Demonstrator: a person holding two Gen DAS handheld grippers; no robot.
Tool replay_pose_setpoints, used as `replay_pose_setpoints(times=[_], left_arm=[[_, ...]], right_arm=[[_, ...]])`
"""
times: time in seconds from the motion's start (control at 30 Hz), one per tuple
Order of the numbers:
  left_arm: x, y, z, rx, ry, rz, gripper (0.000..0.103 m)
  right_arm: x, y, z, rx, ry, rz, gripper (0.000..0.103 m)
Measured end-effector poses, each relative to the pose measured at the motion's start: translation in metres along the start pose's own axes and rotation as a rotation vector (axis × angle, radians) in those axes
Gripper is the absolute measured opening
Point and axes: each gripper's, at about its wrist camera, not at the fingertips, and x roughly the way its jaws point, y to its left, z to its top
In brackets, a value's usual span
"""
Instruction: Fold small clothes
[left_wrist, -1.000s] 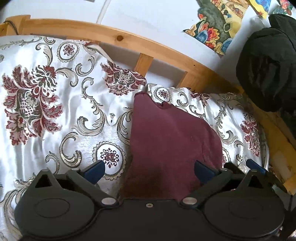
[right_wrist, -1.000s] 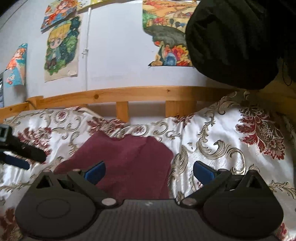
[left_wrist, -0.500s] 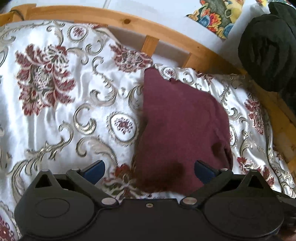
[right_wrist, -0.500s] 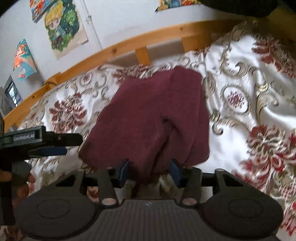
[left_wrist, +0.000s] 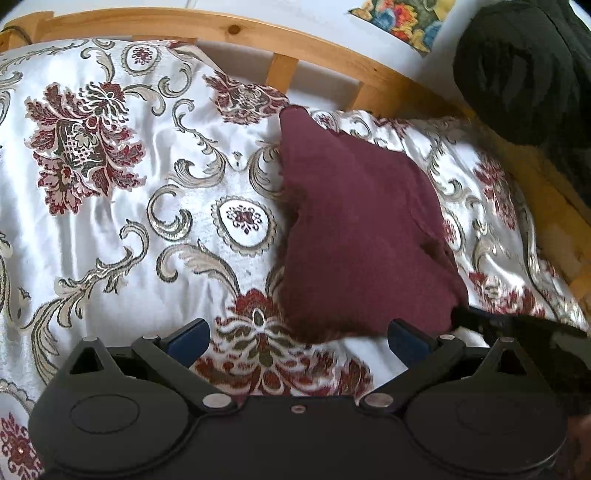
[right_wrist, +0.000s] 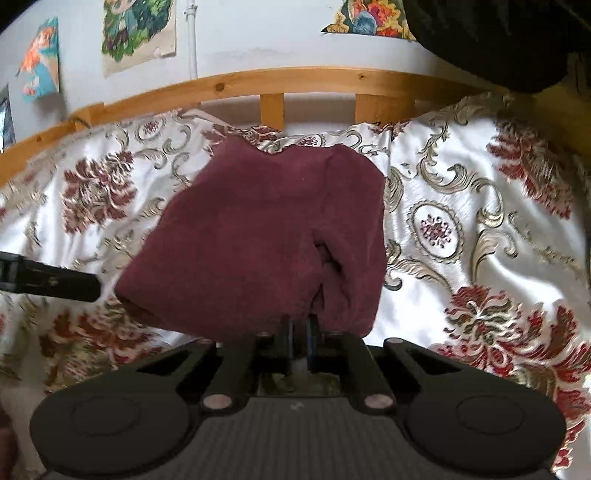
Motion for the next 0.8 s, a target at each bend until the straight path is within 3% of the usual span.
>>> replay_pose_setpoints(times=[0.2,0.27,0.33,0.4,0.57,0.7,0.8], left_arm=[[-0.015,-0.007,-0.006,0.074,-0.008,-0.022,0.102],[-0.022,-0.011,-0.008,0.106,-0.018,-0.026,0.102],[-0.030,-0.015,-0.010,0.131,-0.033,-0.030,0.102],[-0.037,-0.016,-0.012,0.143,-0.052,-0.032,0.102],[-0.058,-0.013,-0.022,0.130,-0.098,-0.028,0.102],[-0.074,-0.011,-0.034,0.131,-0.131,-0.040,0.102],[-0.083,-0.010,-0.046,0.147,-0.144,-0.051,0.102]], right_arm=[[-0.005,0.008,-0.005,-0.011,-0.021,-0.017,0.009],[-0.008,0.011,-0.005,-0.007,-0.029,-0.023,0.014],[-0.014,0.011,-0.006,0.021,-0.036,-0.024,0.036],[-0.021,0.010,-0.005,0.049,-0.049,-0.013,0.050],[-0.051,0.016,-0.009,0.098,-0.114,0.000,0.073],[-0.086,0.027,-0.017,0.104,-0.207,0.007,0.098],[-0.112,0.037,-0.026,0.105,-0.274,-0.015,0.103]])
